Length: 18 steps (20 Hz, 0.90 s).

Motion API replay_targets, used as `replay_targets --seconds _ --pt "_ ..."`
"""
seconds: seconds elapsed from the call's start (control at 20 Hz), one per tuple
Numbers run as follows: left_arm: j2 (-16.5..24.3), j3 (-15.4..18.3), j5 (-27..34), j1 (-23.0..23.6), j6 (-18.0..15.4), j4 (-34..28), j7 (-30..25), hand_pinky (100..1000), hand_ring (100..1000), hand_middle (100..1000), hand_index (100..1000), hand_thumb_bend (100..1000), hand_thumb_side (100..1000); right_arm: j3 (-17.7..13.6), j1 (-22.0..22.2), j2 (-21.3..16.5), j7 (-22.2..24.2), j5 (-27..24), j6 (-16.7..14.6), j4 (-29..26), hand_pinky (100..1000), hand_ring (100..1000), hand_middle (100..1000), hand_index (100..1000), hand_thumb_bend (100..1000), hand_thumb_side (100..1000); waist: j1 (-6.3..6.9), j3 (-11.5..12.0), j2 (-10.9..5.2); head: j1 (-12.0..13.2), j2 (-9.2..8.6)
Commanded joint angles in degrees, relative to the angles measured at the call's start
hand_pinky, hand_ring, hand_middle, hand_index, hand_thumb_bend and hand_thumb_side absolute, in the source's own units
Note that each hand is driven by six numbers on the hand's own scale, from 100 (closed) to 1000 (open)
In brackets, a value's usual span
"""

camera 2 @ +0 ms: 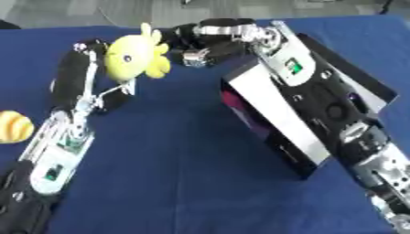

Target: Pick up the objects with one hand, pass them to the other hand, and then place them into the box on the other side of the table.

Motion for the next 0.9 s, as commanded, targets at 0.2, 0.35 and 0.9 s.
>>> replay_targets --seconds 0.2,0.35,0.9 --pt "-1.7 -0.1 -1.6 -1.4 -0.4 0.7 0.8 722 673 467 560 100 100 0.1 -1.4 -0.1 0.7 -0.2 0.8 -0.8 1000 1000 1000 1000 100 715 -0.98 0.5 -2.68 -0.7 0.32" --pt "-2.4 -0.1 -2.3 -1.5 -0.5 1.4 1.1 722 672 467 563 100 100 0.3 -1.5 0.2 1.2 0.0 1.1 -0.7 1000 1000 1000 1000 100 729 -1.08 0.9 -2.66 -1.0 0.32" --pt "-4.2 -0.8 -3.7 -2.3 -1.4 2.7 1.4 723 672 467 566 100 100 0.4 -2.0 1.0 1.5 1.3 2.0 0.0 1000 1000 1000 1000 100 718 -1.5 2.6 -2.09 -2.6 0.32"
